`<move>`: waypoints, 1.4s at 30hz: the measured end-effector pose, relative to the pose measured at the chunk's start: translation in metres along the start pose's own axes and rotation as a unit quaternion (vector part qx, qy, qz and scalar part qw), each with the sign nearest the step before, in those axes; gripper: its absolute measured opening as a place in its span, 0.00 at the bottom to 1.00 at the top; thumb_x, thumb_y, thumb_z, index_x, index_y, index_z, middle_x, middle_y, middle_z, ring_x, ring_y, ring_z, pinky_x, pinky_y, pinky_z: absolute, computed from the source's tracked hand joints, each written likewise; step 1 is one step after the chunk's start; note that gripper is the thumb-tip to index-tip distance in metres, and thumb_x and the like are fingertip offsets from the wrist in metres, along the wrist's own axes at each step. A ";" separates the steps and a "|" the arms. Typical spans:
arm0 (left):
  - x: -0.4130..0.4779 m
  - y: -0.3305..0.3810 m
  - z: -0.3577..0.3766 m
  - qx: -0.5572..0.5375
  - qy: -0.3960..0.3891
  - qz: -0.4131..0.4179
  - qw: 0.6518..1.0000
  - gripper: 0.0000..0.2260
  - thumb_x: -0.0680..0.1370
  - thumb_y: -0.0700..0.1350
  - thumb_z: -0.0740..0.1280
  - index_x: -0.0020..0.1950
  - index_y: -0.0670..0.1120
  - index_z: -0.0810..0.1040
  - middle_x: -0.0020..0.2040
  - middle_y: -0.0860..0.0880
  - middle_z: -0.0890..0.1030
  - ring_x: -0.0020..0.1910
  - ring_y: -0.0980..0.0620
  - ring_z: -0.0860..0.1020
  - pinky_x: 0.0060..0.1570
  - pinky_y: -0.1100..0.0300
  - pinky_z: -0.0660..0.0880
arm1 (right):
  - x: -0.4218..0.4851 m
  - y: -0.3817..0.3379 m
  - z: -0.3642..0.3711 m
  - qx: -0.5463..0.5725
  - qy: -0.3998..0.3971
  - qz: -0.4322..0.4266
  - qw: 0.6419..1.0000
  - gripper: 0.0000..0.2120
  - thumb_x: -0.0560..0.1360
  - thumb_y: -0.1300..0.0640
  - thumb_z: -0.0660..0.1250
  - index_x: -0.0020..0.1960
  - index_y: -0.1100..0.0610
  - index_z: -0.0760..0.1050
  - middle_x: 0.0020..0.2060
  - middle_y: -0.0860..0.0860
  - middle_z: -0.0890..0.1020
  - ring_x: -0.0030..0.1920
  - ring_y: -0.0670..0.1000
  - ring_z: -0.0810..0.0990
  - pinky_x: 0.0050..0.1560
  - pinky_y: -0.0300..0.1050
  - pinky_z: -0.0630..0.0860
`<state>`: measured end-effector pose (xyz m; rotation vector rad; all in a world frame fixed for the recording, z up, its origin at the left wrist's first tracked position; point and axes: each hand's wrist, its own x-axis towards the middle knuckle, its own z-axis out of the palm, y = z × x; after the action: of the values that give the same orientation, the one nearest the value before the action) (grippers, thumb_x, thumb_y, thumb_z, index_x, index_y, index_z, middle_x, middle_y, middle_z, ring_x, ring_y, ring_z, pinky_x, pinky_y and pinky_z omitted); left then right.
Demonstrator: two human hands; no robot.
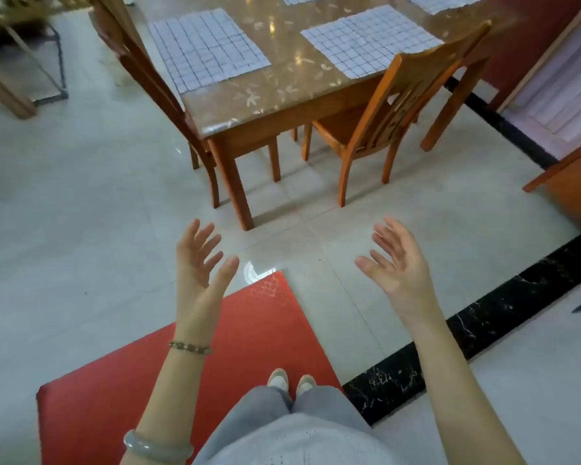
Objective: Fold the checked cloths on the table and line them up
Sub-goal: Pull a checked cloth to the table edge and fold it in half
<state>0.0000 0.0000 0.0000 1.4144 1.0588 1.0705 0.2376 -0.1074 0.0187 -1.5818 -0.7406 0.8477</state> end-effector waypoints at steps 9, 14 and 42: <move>-0.012 -0.015 -0.069 -0.006 0.152 -0.017 0.988 0.35 0.69 0.54 0.69 0.74 0.51 0.61 0.70 0.51 0.70 0.67 0.55 0.72 0.65 0.50 0.70 | 0.047 -0.013 0.084 -0.052 -0.178 -0.027 0.982 0.36 0.70 0.60 0.74 0.73 0.51 0.62 0.69 0.49 0.70 0.68 0.44 0.69 0.69 0.45 0.68; 0.018 -0.022 -0.113 -0.015 0.208 -0.010 0.978 0.34 0.69 0.53 0.69 0.73 0.53 0.61 0.69 0.52 0.70 0.67 0.56 0.71 0.66 0.48 0.69 | 0.074 -0.021 0.147 -0.063 -0.227 -0.035 0.971 0.36 0.68 0.55 0.74 0.72 0.48 0.63 0.68 0.47 0.71 0.67 0.42 0.70 0.67 0.41 0.68; 0.454 -0.058 -0.433 -0.022 0.180 0.035 0.983 0.35 0.69 0.53 0.70 0.74 0.50 0.61 0.70 0.50 0.70 0.67 0.54 0.71 0.67 0.49 0.69 | 0.359 -0.126 0.608 -0.012 -0.202 -0.077 0.976 0.32 0.71 0.61 0.73 0.70 0.48 0.65 0.66 0.46 0.73 0.66 0.41 0.71 0.65 0.38 0.70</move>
<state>-0.3277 0.5380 0.0095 1.2579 1.2383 1.4291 -0.0811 0.5351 0.0340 -1.3659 -1.1514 1.0609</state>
